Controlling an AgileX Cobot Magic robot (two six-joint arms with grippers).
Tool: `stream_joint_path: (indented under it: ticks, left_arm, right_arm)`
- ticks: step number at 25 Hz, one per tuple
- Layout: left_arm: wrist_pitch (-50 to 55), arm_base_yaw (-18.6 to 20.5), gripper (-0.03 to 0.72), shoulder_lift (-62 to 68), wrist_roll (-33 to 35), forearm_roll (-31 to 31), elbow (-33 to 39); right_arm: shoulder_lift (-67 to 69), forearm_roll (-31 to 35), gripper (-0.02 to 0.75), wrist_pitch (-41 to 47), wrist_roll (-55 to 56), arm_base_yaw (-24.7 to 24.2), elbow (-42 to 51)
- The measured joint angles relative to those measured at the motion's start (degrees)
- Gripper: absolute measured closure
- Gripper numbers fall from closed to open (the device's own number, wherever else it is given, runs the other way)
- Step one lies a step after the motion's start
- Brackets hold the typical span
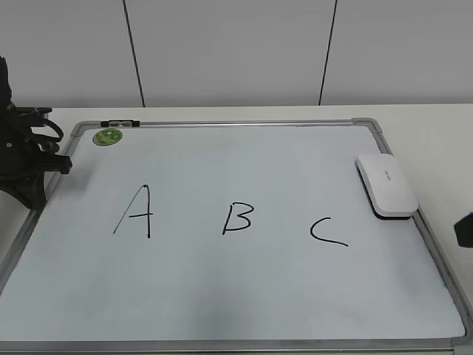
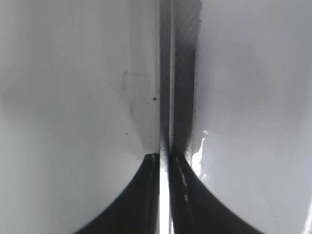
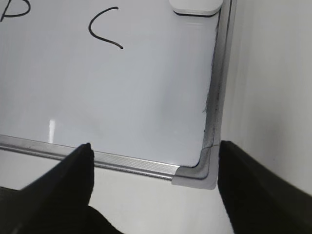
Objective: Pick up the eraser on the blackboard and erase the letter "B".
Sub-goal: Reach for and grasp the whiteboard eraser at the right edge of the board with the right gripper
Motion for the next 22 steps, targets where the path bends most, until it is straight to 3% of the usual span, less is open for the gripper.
stream_joint_path:
  ticks: [11,18,22]
  left_arm:
    - [0.07,0.0,0.659,0.0,0.0,0.0,0.0]
    - [0.07,0.0,0.656,0.0,0.0,-0.68,0.0]
    - [0.07,0.0,0.655,0.0,0.0,-0.68,0.0]
  right_arm:
    - [22.56,-2.58,0.15,-1.0,0.83,1.69,-15.11]
    - [33.81,-12.28,0.151,-1.0,11.01,5.38,-24.21]
    - [39.47,-13.76,0.151,-0.8,12.92,5.38,-29.57]
